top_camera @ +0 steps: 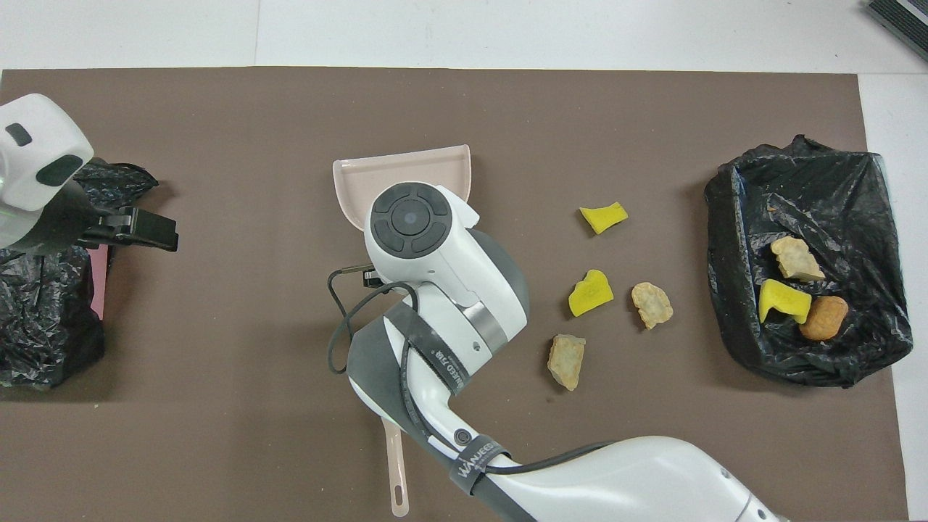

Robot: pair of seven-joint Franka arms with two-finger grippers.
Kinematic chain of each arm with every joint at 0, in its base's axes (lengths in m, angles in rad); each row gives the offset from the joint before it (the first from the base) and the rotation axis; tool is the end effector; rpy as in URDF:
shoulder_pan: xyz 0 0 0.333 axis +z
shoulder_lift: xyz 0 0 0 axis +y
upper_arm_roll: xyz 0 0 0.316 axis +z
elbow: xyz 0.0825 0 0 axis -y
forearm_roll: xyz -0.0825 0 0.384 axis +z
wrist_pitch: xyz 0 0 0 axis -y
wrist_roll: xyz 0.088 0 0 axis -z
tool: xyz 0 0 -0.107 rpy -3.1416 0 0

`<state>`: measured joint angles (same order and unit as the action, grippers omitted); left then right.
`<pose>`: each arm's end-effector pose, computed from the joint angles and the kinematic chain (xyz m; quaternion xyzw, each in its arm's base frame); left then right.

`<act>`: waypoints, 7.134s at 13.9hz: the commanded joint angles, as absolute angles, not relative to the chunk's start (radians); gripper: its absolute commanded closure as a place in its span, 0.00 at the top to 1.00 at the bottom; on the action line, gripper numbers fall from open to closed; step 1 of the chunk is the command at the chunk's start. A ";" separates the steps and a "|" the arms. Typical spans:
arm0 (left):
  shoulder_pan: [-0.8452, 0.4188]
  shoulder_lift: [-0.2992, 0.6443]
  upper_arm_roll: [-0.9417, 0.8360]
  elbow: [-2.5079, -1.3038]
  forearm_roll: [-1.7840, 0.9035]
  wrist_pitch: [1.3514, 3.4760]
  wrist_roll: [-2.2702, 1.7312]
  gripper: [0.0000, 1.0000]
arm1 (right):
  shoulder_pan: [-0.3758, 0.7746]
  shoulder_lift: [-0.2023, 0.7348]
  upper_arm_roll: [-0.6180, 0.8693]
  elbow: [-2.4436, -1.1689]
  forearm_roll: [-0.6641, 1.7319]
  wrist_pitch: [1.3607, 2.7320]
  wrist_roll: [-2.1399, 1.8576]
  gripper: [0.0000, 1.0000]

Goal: Sweep and dump trash in bin

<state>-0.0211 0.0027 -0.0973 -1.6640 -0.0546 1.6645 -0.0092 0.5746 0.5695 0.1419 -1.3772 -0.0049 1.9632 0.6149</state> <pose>0.5567 -0.0716 0.5871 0.9983 -0.0520 -0.0028 0.0272 0.5538 0.4552 0.3880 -0.9985 -0.0402 0.0135 0.0349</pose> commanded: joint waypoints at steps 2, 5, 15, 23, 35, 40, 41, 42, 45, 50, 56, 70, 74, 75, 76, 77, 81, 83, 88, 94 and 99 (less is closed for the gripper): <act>-0.028 0.011 -0.097 -1.646 -0.037 1.652 0.000 1.00 | 0.620 0.633 0.137 -1.336 0.020 2.025 0.687 0.00; -0.029 0.011 -0.098 -1.646 -0.037 1.655 0.000 1.00 | 0.626 0.634 0.137 -1.342 0.023 2.026 0.715 0.00; -0.031 0.028 -0.106 -1.640 -0.034 1.690 0.026 1.00 | 0.615 0.586 0.137 -1.357 0.040 1.994 0.765 0.70; -0.138 0.155 -0.107 -1.568 -0.028 1.747 0.006 1.00 | 0.627 0.246 0.138 -1.722 0.040 1.982 0.727 1.00; -0.385 0.276 -0.112 -1.761 0.054 2.073 -0.378 1.00 | 0.734 -0.003 0.164 -2.068 0.202 2.003 0.704 1.00; -0.446 0.261 -0.115 -1.911 0.051 2.184 -0.422 1.00 | 0.825 0.084 0.164 -2.155 0.204 2.203 0.782 1.00; -0.446 0.259 -0.117 -1.916 0.035 2.181 -0.425 1.00 | 0.828 0.095 0.164 -2.160 0.204 2.216 0.782 0.99; -0.446 0.256 -0.118 -1.928 -0.007 2.178 -0.423 0.95 | 0.839 0.101 0.164 -2.172 0.204 2.241 0.782 0.96; -0.448 0.247 -0.118 -1.937 -0.058 2.165 -0.423 0.87 | 0.865 0.095 0.164 -2.191 0.204 2.281 0.775 0.65; -0.451 0.247 -0.118 -1.907 -0.063 2.071 -0.431 0.00 | 0.870 0.094 0.164 -2.192 0.204 2.284 0.761 0.36; -0.436 0.239 -0.106 -1.806 -0.041 2.000 -0.431 0.00 | 0.865 0.095 0.161 -2.186 0.204 2.252 0.745 0.00; -0.273 0.061 -0.086 -1.786 0.067 1.726 0.269 0.00 | 0.520 -0.150 0.153 -2.169 -0.082 1.658 0.644 0.00; -0.201 0.043 -0.084 -1.830 0.080 1.742 0.692 0.00 | 0.425 -0.138 0.156 -2.172 -0.208 1.629 0.621 0.00; -0.178 0.028 -0.086 -1.857 0.080 1.749 0.806 0.00 | 0.414 -0.137 0.156 -2.172 -0.242 1.615 0.621 0.00; -0.173 0.012 -0.086 -1.879 0.080 1.749 0.866 0.00 | 0.388 -0.130 0.156 -2.172 -0.267 1.611 0.621 0.00; -0.173 0.000 -0.086 -1.900 0.080 1.750 0.914 0.00 | 0.352 -0.126 0.158 -2.175 -0.276 1.612 0.620 0.00; -0.228 -0.006 -0.092 -1.959 0.132 1.784 1.146 0.00 | 0.259 -0.109 0.158 -2.180 -0.291 1.629 0.585 0.00; -0.290 -0.003 -0.094 -2.009 0.161 1.842 1.144 0.00 | 0.224 -0.103 0.158 -2.181 -0.294 1.650 0.566 0.00; -0.393 -0.037 -0.094 -2.154 0.173 1.965 1.008 0.00 | 0.210 -0.071 0.161 -2.186 -0.278 1.678 0.581 0.00; -0.512 -0.034 -0.094 -2.224 0.224 2.003 0.756 0.00 | 0.201 -0.060 0.160 -2.258 -0.275 1.729 0.598 0.00; -0.518 -0.035 -0.095 -2.224 0.224 2.002 0.735 0.00 | 0.195 -0.051 0.161 -2.269 -0.256 1.741 0.586 0.00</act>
